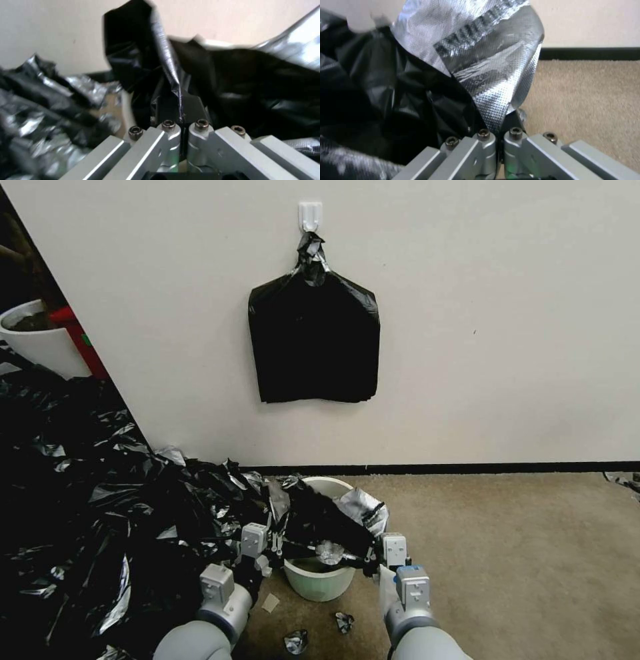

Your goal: Place a trash bag onto the trash bin.

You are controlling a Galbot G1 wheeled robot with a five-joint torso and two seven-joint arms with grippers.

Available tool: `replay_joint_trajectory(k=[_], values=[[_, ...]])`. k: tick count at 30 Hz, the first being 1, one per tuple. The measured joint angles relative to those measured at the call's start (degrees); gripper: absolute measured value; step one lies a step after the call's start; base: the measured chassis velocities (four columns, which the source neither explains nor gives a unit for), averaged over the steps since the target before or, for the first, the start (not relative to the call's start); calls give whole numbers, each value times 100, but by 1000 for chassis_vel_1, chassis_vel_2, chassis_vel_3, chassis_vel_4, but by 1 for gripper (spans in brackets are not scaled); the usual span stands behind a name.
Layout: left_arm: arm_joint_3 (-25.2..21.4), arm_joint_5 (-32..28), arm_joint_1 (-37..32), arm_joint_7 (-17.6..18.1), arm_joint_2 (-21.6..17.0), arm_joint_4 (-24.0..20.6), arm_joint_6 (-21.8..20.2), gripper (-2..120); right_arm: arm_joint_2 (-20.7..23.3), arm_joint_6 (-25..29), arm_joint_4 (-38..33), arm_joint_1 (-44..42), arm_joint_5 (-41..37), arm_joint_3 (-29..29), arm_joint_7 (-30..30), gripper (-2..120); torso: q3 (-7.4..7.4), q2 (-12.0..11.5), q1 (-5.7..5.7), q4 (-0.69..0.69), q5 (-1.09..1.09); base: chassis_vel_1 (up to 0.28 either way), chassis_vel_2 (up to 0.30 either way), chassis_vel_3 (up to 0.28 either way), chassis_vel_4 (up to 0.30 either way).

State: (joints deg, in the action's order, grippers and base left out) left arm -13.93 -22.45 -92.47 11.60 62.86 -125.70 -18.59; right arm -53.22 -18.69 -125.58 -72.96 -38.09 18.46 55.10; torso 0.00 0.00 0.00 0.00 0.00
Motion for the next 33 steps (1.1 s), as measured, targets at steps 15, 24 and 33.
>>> replay_joint_trajectory(k=[15, 24, 33], values=[[0, 167, -377, 712, -150, -491, -838, 0, 237, -137, 41, -105, -225, 403, 62, 0, 0, 0, 0, 0, 0, 0, 0, 0, 0], [115, 254, -227, 817, 27, 197, -828, 0, 132, -172, 622, 0, 56, 431, -195, 0, 0, 0, 0, 0, 0, 0, 0, 0, 0], [234, 336, 98, 809, 163, 804, -715, 0, 34, -141, 1206, 212, 293, 414, -464, 0, 1, 0, 0, 0, 0, 0, 0, 0, 0]])
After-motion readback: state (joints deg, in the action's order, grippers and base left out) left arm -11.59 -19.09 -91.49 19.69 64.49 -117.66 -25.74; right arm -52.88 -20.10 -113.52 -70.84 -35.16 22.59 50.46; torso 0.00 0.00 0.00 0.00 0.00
